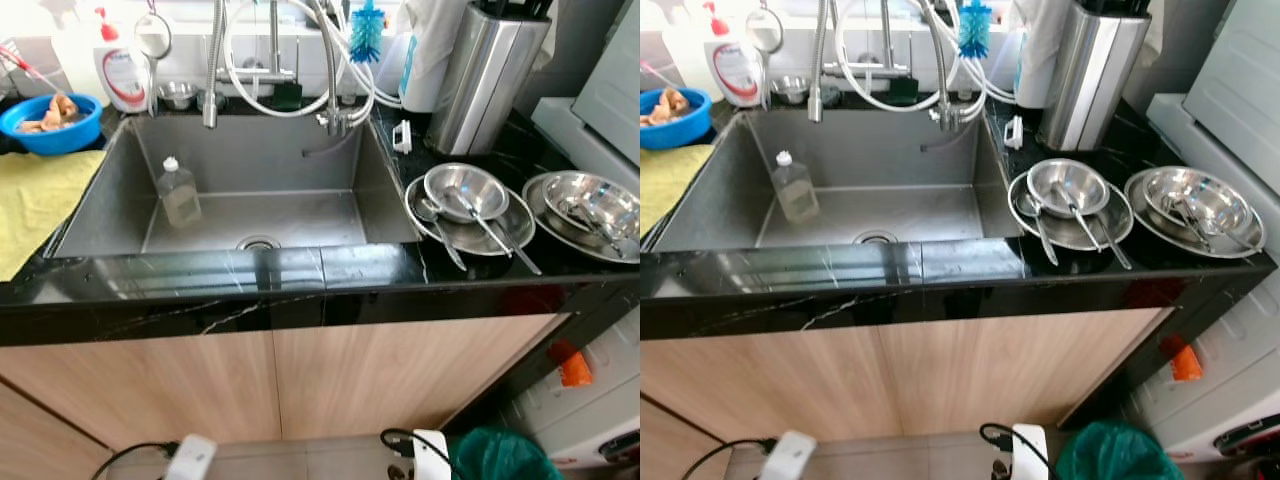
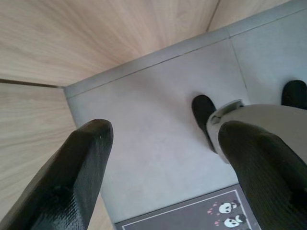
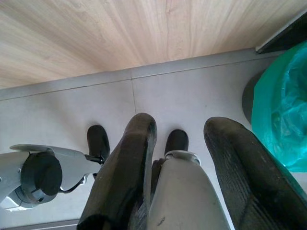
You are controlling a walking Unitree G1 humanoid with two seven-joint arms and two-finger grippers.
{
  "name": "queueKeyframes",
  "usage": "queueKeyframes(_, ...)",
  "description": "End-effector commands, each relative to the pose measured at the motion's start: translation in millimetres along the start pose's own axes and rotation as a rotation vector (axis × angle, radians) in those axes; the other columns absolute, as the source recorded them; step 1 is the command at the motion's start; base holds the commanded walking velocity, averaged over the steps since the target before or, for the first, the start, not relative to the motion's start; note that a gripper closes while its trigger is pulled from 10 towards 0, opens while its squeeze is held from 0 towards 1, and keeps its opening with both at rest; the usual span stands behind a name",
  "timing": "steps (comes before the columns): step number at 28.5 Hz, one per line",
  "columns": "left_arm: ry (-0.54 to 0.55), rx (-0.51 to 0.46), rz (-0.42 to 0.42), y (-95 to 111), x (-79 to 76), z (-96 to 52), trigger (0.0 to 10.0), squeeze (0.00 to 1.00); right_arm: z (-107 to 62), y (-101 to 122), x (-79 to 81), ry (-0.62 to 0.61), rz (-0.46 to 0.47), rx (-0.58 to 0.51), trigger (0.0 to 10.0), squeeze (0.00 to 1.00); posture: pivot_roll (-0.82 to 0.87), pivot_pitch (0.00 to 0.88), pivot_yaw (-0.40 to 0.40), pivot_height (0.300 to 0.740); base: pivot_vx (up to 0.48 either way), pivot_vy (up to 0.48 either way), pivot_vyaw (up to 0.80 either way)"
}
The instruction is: Kitchen organization
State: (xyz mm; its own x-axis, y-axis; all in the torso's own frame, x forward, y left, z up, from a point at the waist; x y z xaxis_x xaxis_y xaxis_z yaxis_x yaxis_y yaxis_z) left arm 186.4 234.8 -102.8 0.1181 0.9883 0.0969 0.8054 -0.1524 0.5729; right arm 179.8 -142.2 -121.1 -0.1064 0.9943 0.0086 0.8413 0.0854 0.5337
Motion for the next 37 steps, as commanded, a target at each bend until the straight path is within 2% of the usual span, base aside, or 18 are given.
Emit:
queueKeyframes(1, -0.019, 0.002, -0.017, -3, -3.0, -0.4, 10.0, 0.0, -0.4, -2, -1.1, -0.006, -0.007, 0.003, 10.0, 0.0, 0.1, 0.0, -0.053, 0.74, 0.0, 0.0, 0.0)
queueKeyframes(4, -0.022, 0.0, -0.016, -2, -3.8, 0.0, 10.0, 0.0, -0.3, -1, -1.5, -0.006, -0.01, 0.003, 10.0, 0.0, 0.1, 0.0, -0.054, 0.74, 0.0, -0.16, 0.0)
queueKeyframes(6, -0.03, -0.001, -0.011, 6, -18.9, 5.0, 10.0, 0.0, -0.2, -1, -1.7, -0.006, -0.01, 0.001, 10.0, 0.0, 0.1, 0.0, -0.055, 0.74, 0.0, -0.304, 0.0)
queueKeyframes(8, -0.032, -0.001, -0.008, 7, -22.4, 6.0, 10.0, 0.0, -0.2, 0, -1.7, -0.006, -0.01, 0.001, 10.0, 0.0, 0.1, 0.0, -0.055, 0.74, 0.0, -0.307, 0.0)
queueKeyframes(12, -0.056, -0.006, -0.007, 17, -51.6, 11.8, 10.0, 0.0, 0.0, 0, -2.1, -0.003, -0.037, 0.005, 10.0, 0.0, 0.1, 0.0, -0.055, 0.74, 0.0, -0.3, 0.25)
queueKeyframes(14, -0.064, -0.009, -0.007, 19, -57.3, 12.6, 10.0, 0.0, 0.0, 0, -2.0, -0.003, -0.033, 0.005, 10.0, 0.0, 0.1, 0.0, -0.055, 0.74, 0.0, -0.277, 0.58)
queueKeyframes(16, -0.083, -0.013, 0.003, 24, -74.5, 14.4, 10.0, 0.0, -0.1, -1, -1.7, -0.006, 0.01, 0.006, 10.0, 0.0, 0.1, 0.0, -0.055, 0.74, 0.0, -0.266, 0.0)
queueKeyframes(21, -0.08, -0.015, -0.004, 29, -86.2, 15.5, 10.0, 0.0, 0.0, -1, -1.8, -0.004, 0.002, 0.009, 10.0, 0.0, 0.09, 0.0, -0.055, 0.74, 0.0, -0.048, 0.0)
queueKeyframes(22, -0.074, -0.014, -0.002, 30, -85.6, 15.8, 10.0, 0.0, 0.0, 0, -1.9, -0.004, 0.003, 0.007, 10.0, 0.0, 0.09, 0.0, -0.054, 0.74, 0.0, 0.0, 0.0)
queueKeyframes(24, -0.062, -0.007, -0.005, 27, -74.8, 15.5, 10.0, 0.0, 0.0, 0, -2.0, -0.005, 0.003, 0.007, 10.0, 0.0, 0.09, 0.0, -0.055, 0.74, 0.0, 0.0, 0.0)
queueKeyframes(30, -0.059, -0.002, -0.019, 25, -67.1, 14.9, 10.0, 0.0, 0.0, 1, -2.5, -0.004, -0.007, 0.0, 10.0, 0.0, 0.09, 0.0, -0.059, 0.74, 0.0, 0.0, 0.0)
queueKeyframes(37, -0.057, 0.003, -0.023, 19, -58.0, 13.2, 10.0, 0.0, -0.3, 7, -4.0, -0.013, -0.02, -0.056, 10.0, 0.0, 0.08, 0.0, -0.059, 0.74, 0.0, 0.0, 0.0)
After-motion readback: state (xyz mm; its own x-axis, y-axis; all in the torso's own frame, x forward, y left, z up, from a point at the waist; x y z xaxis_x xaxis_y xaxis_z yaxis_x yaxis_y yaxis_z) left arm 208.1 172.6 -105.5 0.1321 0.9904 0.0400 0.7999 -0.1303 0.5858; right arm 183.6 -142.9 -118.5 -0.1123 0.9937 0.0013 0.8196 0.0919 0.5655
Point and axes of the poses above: a point about 5 cm out from each wrist's last joint towards the gripper, its own z axis pointing out of the wrist towards the gripper, its own y axis along the axis of the wrist's last joint, x = y × z, the point moved 3 cm from there along z, pointing out of the wrist towards the gripper, and after that the axes turned 10 degrees about -z, right-handed, at the moved point
